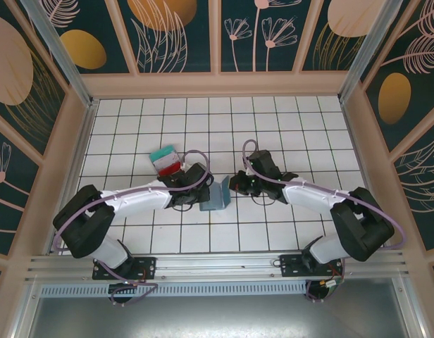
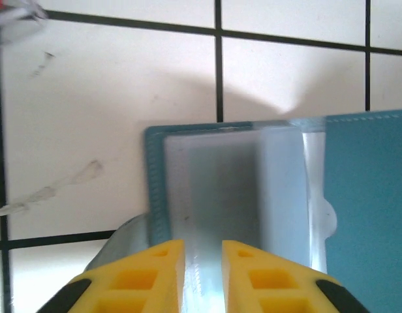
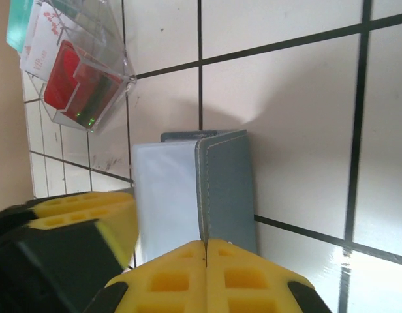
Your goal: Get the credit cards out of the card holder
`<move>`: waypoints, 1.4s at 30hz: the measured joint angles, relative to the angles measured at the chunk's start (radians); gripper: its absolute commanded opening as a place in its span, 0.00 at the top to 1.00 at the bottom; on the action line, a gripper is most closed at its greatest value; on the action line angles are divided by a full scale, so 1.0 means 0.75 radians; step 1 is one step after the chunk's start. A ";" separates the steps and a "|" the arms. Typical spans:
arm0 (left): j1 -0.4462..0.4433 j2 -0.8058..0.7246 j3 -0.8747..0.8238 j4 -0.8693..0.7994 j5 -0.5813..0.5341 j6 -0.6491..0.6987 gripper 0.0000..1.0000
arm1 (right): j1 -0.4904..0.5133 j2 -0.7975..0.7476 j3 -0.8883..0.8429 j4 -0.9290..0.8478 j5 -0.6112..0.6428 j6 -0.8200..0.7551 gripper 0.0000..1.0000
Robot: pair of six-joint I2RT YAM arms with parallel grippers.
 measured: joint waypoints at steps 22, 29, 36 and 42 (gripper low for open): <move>0.000 0.048 -0.035 0.162 0.121 -0.008 0.61 | -0.005 -0.015 -0.059 0.001 0.023 0.001 1.00; 0.000 0.082 -0.035 0.159 0.114 -0.008 0.61 | -0.005 -0.015 -0.059 0.001 0.023 0.001 1.00; 0.000 0.097 -0.035 0.156 0.114 -0.008 0.61 | -0.005 -0.015 -0.059 0.001 0.023 0.001 1.00; 0.000 0.107 -0.034 0.153 0.096 -0.008 0.61 | -0.005 -0.015 -0.059 0.001 0.023 0.001 1.00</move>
